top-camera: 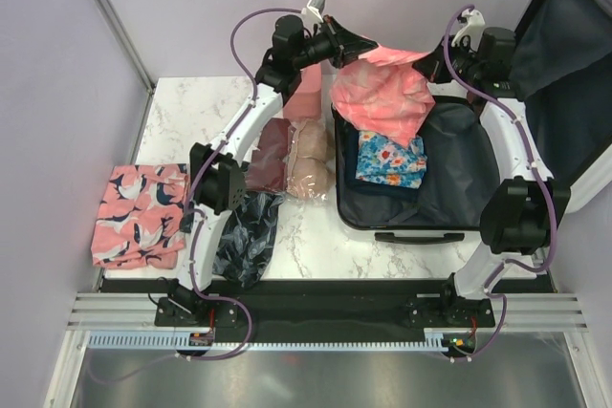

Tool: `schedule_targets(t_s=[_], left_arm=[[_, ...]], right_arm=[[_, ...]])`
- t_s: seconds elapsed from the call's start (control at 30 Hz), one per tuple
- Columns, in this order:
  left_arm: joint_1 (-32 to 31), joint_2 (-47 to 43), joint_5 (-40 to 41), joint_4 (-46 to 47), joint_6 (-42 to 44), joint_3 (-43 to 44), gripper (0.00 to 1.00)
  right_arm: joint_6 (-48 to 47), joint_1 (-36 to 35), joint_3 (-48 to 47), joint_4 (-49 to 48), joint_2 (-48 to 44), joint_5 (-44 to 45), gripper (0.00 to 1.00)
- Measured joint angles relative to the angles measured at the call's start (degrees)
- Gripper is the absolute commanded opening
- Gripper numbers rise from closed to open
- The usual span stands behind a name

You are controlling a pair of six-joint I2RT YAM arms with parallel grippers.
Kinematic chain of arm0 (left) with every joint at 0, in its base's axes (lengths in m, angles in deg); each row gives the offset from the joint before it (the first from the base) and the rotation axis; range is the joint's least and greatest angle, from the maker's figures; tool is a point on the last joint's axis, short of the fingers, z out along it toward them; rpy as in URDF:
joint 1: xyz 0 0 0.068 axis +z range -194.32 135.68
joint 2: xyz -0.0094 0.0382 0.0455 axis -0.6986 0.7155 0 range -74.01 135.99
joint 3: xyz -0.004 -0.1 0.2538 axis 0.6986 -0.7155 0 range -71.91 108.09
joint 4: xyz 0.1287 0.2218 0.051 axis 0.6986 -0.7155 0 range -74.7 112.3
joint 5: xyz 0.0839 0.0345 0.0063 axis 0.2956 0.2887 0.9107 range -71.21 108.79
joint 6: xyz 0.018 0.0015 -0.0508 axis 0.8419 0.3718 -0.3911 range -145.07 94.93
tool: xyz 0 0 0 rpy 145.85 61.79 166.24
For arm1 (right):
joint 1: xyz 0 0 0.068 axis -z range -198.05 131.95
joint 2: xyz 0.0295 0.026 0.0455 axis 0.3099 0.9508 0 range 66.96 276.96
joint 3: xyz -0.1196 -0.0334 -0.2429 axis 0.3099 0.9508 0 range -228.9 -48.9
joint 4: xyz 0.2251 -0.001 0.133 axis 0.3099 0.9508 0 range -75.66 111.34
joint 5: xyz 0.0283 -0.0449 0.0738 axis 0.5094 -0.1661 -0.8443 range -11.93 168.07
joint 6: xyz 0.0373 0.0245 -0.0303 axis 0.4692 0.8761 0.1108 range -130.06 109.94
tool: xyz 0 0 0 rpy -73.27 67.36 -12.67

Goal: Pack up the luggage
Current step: Place the clothes in the luggage.

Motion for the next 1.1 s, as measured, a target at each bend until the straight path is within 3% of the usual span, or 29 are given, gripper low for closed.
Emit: schedule_targets(t_s=[0.57, 0.73, 0.87, 1.1], left_arm=[[0.0, 5.6, 3.6, 11.5, -0.9, 4.9, 0.02], [0.1, 5.6, 2.8, 15.1, -0.6, 5.1, 0.02], [0.2, 4.2, -1.7, 19.8, -0.6, -1.7, 0.02], [0.5, -3.5, -9.2, 21.8, 2.3, -26.9, 0.02]], right_arm=[[-3.6, -0.4, -18.2, 3.1, 8.9, 5.9, 0.0], [-3.6, -0.6, -18.7, 2.3, 8.8, 5.6, 0.0], [-4.0, -0.6, -10.1, 1.1, 5.0, 5.6, 0.0], [-4.7, -0.5, 13.3, 2.3, -6.2, 6.1, 0.0]])
